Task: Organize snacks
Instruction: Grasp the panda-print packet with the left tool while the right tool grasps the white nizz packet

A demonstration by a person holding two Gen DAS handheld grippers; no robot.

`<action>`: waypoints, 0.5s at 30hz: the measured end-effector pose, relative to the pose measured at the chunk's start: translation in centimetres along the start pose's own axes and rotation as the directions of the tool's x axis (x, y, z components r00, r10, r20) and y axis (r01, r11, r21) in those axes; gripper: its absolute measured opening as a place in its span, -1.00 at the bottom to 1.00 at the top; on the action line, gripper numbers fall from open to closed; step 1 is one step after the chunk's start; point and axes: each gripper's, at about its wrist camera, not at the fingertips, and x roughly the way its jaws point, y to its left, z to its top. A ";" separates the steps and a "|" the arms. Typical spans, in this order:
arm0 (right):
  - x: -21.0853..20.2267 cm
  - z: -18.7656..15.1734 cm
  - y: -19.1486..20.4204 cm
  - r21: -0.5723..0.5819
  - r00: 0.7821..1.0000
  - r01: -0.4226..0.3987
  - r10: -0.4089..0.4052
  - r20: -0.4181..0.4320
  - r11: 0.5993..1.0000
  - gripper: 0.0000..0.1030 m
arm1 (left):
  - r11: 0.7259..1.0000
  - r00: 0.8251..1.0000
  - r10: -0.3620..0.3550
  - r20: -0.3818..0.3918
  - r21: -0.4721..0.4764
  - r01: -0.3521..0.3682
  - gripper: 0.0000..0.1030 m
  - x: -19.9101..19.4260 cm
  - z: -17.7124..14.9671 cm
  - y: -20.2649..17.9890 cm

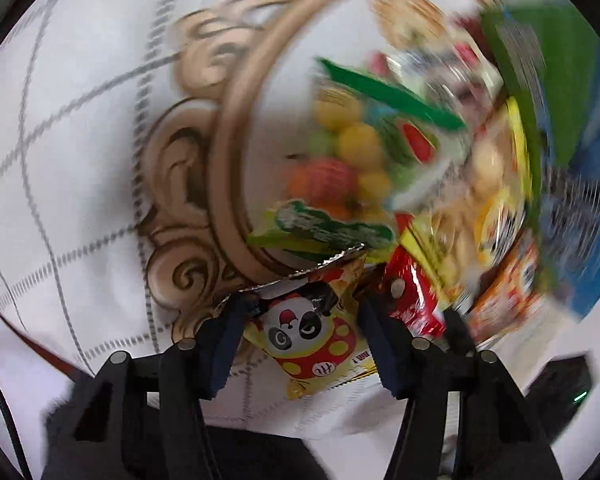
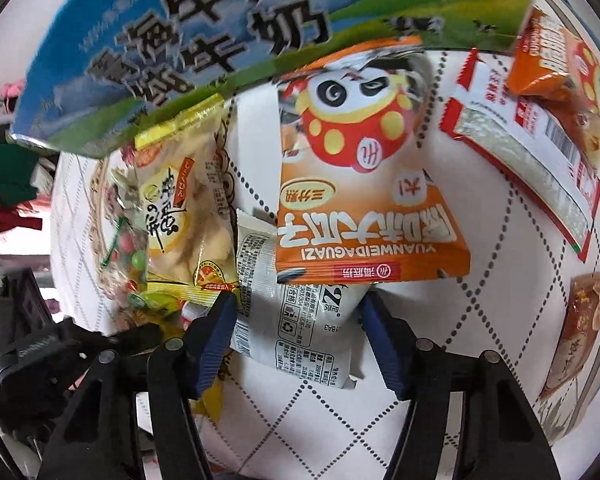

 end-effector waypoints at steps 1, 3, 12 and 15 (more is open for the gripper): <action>0.2 -0.1 0.1 -0.014 1.000 0.005 -0.005 0.000 1.000 0.13 | 0.997 0.999 0.038 0.012 0.066 -0.038 0.07 0.1 -0.3 -0.8; 0.4 -0.5 0.3 -0.049 1.000 0.013 -0.013 -0.014 0.999 0.05 | 0.972 0.991 0.122 0.051 0.194 -0.130 0.07 0.3 -0.7 -2.4; 0.2 -3.6 -0.7 -0.150 0.990 0.051 -0.070 -0.123 0.987 0.03 | 0.850 0.941 0.293 0.167 0.405 -0.336 0.07 -0.7 -3.5 -4.6; -0.7 -3.8 -0.6 -0.153 0.994 0.050 -0.064 -0.084 0.987 0.33 | 0.939 0.976 0.161 0.144 0.283 -0.197 0.07 -3.0 -3.3 -2.3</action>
